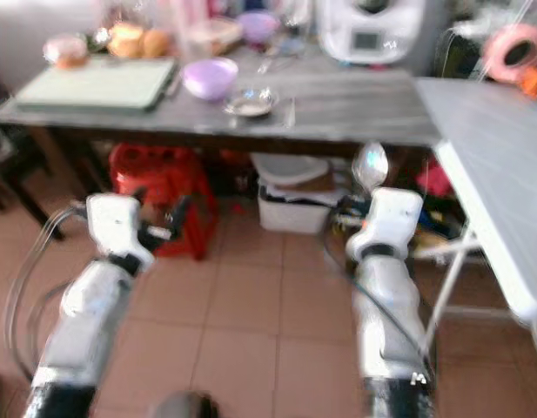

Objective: Setting the table

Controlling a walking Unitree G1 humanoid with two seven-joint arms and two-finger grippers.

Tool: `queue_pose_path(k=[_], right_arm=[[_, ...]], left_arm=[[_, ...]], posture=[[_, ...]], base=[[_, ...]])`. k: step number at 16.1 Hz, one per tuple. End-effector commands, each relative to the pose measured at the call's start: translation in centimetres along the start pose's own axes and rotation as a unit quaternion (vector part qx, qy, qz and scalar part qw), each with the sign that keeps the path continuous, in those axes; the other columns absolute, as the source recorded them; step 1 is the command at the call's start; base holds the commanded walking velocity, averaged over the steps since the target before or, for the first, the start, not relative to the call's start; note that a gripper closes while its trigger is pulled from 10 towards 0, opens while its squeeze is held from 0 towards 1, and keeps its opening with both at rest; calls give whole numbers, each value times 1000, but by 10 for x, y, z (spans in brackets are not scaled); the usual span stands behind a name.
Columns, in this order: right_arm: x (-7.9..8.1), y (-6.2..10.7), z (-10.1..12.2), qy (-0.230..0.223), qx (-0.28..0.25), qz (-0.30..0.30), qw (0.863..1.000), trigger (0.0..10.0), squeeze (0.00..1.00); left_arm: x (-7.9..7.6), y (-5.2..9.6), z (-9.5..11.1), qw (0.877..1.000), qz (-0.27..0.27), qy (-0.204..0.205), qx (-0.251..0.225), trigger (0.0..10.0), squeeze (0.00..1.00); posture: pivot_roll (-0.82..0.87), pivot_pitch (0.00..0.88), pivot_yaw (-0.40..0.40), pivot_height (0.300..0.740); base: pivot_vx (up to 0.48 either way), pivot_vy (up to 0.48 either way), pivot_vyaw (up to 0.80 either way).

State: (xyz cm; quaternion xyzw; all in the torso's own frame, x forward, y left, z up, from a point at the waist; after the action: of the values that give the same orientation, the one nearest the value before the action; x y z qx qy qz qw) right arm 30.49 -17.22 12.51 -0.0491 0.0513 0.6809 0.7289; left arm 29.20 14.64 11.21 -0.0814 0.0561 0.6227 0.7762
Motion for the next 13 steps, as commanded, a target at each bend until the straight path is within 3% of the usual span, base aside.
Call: queue_pose_path(k=[1, 13], right_arm=[[-11, 0, 1, 6, -4, -15, 1000, 10000, 0], [-10, -4, 4, 2, -9, -19, 1000, 10000, 0]], left_arm=[[-9, -4, 2, 1000, -13, 1, -4, 10000, 0], [-15, -4, 0, 1000, -22, 3, -3, 10000, 0]], posture=[[-11, 0, -6, 719], [-12, 0, -5, 719]], base=[[480, 0, 0], [480, 0, 0]])
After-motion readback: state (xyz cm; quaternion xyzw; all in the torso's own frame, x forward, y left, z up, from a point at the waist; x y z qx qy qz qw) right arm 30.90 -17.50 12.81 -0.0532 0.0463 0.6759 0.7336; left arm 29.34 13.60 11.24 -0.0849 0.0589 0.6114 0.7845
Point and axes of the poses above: a point about 5 cm out from each wrist's last joint towards the gripper, its own y axis pointing back from the gripper into the wrist, its own z axis along the axis of the wrist's last joint, x = y × z, the point moved 2 cm from there along -y, pointing out of the wrist towards the gripper, and after that the axes turned 11 degrees about y, right-handed, at the moved point
